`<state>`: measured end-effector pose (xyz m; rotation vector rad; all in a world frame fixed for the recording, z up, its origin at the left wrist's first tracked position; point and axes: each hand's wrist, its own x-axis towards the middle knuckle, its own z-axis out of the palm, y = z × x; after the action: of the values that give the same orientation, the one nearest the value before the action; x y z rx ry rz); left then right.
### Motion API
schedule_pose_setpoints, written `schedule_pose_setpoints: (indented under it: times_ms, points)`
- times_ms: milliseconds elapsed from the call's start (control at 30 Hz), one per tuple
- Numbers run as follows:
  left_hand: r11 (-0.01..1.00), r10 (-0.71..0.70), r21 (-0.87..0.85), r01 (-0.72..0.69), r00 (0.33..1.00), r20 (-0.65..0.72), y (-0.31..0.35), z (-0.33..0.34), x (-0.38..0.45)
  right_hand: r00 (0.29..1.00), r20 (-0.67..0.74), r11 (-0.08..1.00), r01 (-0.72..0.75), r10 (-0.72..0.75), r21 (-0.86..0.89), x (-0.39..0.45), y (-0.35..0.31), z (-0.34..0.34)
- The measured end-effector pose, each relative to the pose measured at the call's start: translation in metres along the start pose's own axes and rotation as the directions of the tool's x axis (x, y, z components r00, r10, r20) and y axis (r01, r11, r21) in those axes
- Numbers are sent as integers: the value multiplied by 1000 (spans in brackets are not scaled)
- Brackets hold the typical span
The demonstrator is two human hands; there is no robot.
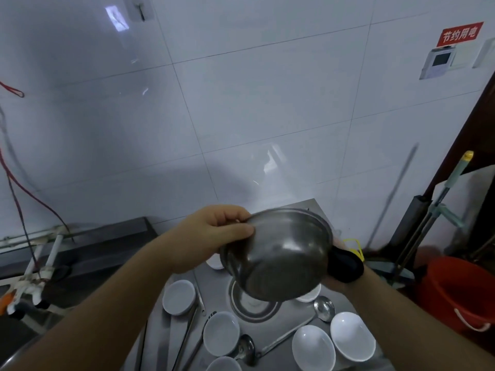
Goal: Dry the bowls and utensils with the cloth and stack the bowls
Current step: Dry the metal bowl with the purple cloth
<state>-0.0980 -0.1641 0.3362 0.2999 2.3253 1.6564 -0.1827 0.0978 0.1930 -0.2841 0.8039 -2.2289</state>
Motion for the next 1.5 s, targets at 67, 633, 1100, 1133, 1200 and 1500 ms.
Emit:
schedule_pose_setpoints:
  times_ms: [67, 633, 1100, 1133, 1200, 1500]
  points:
    - [976, -88, -210, 61, 988, -123, -10, -4, -5, 962, -260, 973, 20, -80, -228, 7, -9, -10]
    - [761, -128, -648, 11, 983, -133, -41, 54, -14, 816, 443, -180, 405, -371, -896, 6, 5, 102]
    - [772, 42, -614, -164, 977, -208, -28, 69, -28, 870, -398, 827, 22, -293, -562, 41, -30, 93]
    - [756, 42, -631, -174, 975, -218, -27, 71, -28, 859, -443, 870, 6, -257, -494, 40, -27, 91]
    - [711, 37, -675, -199, 968, -247, -27, 73, -29, 836, -521, 931, -35, -171, -362, 38, -20, 85]
    - [547, -123, -765, -339, 872, -474, -36, 77, -12, 799, -578, 985, -169, 164, 47, 30, 30, 88]
